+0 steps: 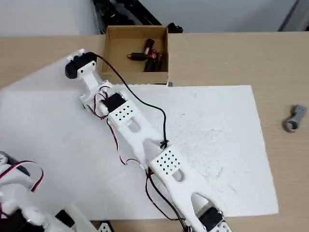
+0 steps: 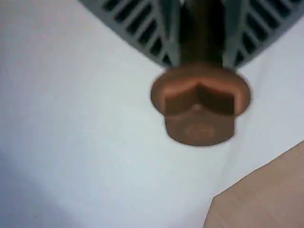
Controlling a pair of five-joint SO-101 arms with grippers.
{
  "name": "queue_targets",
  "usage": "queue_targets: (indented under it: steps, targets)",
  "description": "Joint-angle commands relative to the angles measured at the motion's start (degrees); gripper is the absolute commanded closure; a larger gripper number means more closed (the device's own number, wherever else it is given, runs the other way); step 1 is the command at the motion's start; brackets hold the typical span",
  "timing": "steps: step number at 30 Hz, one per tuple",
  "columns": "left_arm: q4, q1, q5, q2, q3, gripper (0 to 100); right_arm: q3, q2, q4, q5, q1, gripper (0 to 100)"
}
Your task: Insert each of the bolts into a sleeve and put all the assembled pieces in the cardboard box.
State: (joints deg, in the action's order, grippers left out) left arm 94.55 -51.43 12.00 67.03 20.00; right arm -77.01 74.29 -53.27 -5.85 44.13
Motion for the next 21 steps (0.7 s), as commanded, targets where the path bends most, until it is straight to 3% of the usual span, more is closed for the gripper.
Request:
queue_targets:
  steps: [1, 5, 11, 21]
  targets:
    - [-0.6, -0.4, -0.5, 0.1, -0.1, 99, -2.6, -1.4, -1.3, -3.3, 0.7, 81.2]
    - [-0.6, -0.4, -0.5, 0.1, -0.1, 99, -5.7, -3.0, -7.2, -8.0, 0.6, 79.2]
    - [-0.6, -0.4, -0.5, -0.1, -0.1, 99, -12.0, -4.6, -18.9, -14.3, 2.9, 65.6]
    - [-0.6, -0.2, -1.5, -0.2, -0.1, 99, -19.3, -6.1, -25.6, -15.0, 5.0, 65.2]
